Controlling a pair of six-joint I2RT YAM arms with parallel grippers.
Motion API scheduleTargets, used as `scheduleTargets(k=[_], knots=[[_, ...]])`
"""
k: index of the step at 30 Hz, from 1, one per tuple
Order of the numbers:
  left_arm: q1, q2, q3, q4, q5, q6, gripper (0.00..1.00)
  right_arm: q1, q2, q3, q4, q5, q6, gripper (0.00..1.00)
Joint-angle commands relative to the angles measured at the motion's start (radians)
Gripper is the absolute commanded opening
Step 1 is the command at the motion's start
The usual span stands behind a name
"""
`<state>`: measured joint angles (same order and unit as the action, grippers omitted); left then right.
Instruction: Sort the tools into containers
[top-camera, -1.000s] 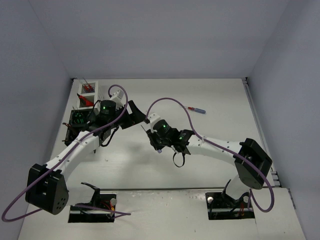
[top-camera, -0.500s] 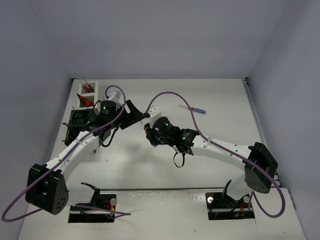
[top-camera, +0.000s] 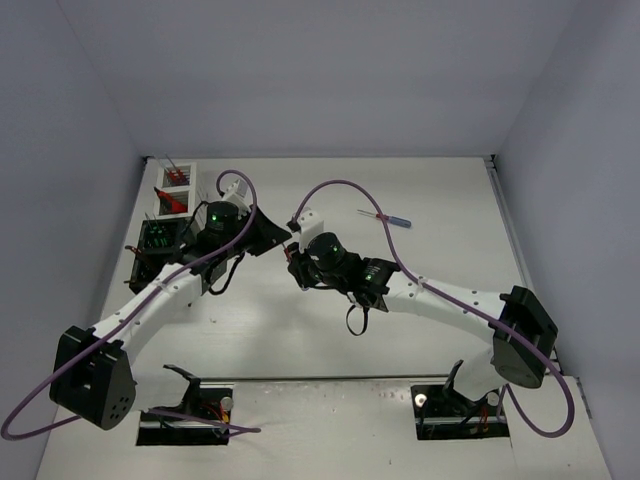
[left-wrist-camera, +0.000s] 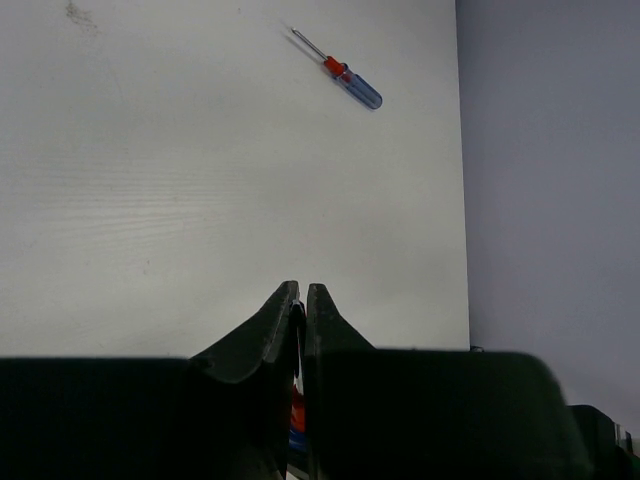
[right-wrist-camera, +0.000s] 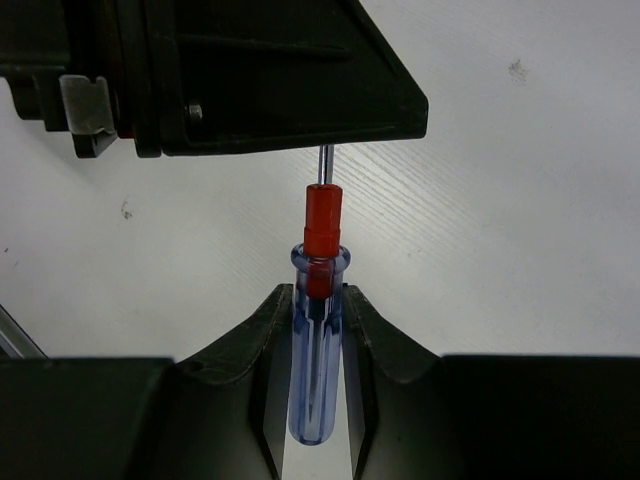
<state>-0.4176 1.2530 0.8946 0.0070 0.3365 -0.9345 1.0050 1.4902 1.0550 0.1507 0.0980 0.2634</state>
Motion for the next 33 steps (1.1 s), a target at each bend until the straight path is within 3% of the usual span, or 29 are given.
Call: scheduleTargets(k=[1,2,3,7,10,15,23,33], knots=[[-0.005,-0.011,0.04,0.083,0.0,-0.005,0.0,0.008,-0.042,0.046,0.101,0.044,0.01,0.0],[-0.004,-0.012,0.041,0.089,-0.001,0.011,0.0,0.008,-0.038,0.049,0.102,0.046,0.009,0.0],[-0.001,-0.013,0.046,0.087,-0.006,0.031,0.0,0.008,-0.035,0.051,0.102,0.047,0.006,0.06],[0.038,-0.004,0.104,0.059,-0.03,0.106,0.0,0.006,-0.041,0.053,0.099,0.049,-0.006,0.48],[0.123,0.029,0.193,0.026,-0.028,0.177,0.0,0.0,-0.069,0.041,0.092,0.097,-0.018,0.63],[0.303,0.11,0.406,-0.005,-0.091,0.336,0.0,-0.025,-0.121,0.007,0.051,0.129,-0.041,0.67],[0.428,0.29,0.64,0.119,-0.389,0.599,0.0,-0.094,-0.214,-0.085,-0.002,0.117,-0.05,0.67],[0.545,0.609,0.964,0.125,-0.427,0.662,0.0,-0.234,-0.261,-0.184,-0.031,0.003,-0.072,0.68]])
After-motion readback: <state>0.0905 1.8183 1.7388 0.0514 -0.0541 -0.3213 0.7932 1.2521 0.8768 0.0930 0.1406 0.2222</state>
